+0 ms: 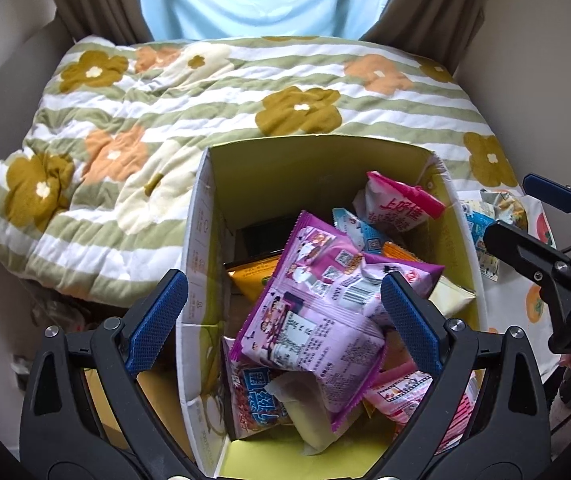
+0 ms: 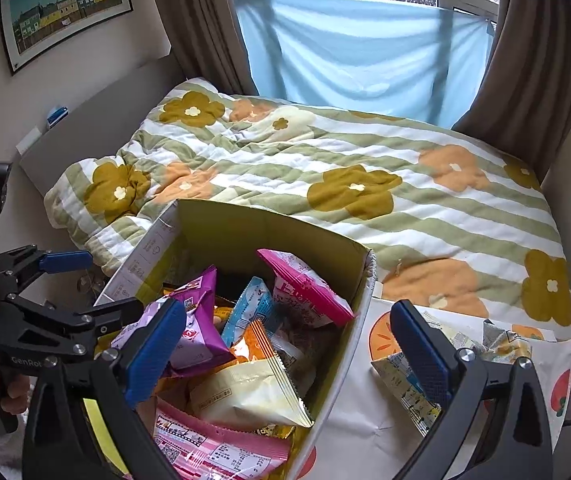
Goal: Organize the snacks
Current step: 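Move both tools back toward the last two chip bags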
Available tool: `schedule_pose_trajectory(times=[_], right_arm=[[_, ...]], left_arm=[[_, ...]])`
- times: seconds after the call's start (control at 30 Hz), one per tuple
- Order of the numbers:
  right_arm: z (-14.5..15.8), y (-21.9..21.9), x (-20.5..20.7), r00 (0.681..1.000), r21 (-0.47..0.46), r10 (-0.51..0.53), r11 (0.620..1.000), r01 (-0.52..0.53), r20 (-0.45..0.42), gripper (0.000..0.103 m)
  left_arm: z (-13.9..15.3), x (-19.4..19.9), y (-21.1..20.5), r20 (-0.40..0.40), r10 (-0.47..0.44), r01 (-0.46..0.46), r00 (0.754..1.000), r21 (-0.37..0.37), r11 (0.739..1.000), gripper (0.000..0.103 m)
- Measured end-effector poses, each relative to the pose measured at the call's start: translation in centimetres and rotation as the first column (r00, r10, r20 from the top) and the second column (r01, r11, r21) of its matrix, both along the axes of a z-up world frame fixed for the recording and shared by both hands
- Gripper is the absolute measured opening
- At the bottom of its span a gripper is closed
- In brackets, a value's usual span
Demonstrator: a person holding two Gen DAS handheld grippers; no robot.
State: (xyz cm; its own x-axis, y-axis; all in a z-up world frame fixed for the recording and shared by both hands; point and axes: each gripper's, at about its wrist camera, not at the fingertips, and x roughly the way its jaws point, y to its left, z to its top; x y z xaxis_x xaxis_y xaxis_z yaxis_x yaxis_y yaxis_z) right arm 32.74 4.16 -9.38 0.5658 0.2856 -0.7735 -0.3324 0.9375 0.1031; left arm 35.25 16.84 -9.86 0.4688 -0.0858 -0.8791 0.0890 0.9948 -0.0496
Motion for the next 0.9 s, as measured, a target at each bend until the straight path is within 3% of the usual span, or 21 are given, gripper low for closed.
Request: schedule_pose_trajectory(times=[0.23,0.4,0.6,0.73,0.9], right_arm=[[1.5,-4.2,-1.1,0.996,0.048,-0.090,0.995,0.090,0.003,0.101],[3.8,-9.8,-1.5,0.985,0.098,-0.166,0.982,0.162,0.037,0.101],[4.9,-16.9,-1.3,0.975,0.110,-0.211,0.973,0.202,0.070,0.102],[4.3,-21.0,-0.8,0.978,0.113,-0.202,0.974,0.194,0.060,0.102],[2.5,-25.8,0.2,0.983,0.148,-0.181,0.973,0.176,0.020,0.102]], left_arm=[[2.1,-0.7,-3.5,0.048,-0.058,0.059,0.997,-0.018,0.998,0.097],[3.8,-1.3,-7.4,0.090,-0.085,0.089,0.992,-0.036,0.995,0.097],[4.8,-1.6,-13.3,0.108,-0.048,0.051,0.993,-0.021,0.999,0.097],[4.3,-1.2,-18.1,0.099,-0.048,0.047,0.994,0.012,0.999,0.097],[1.7,0.1,-23.8,0.027,-0.076,0.074,0.997,0.054,0.996,0.097]])
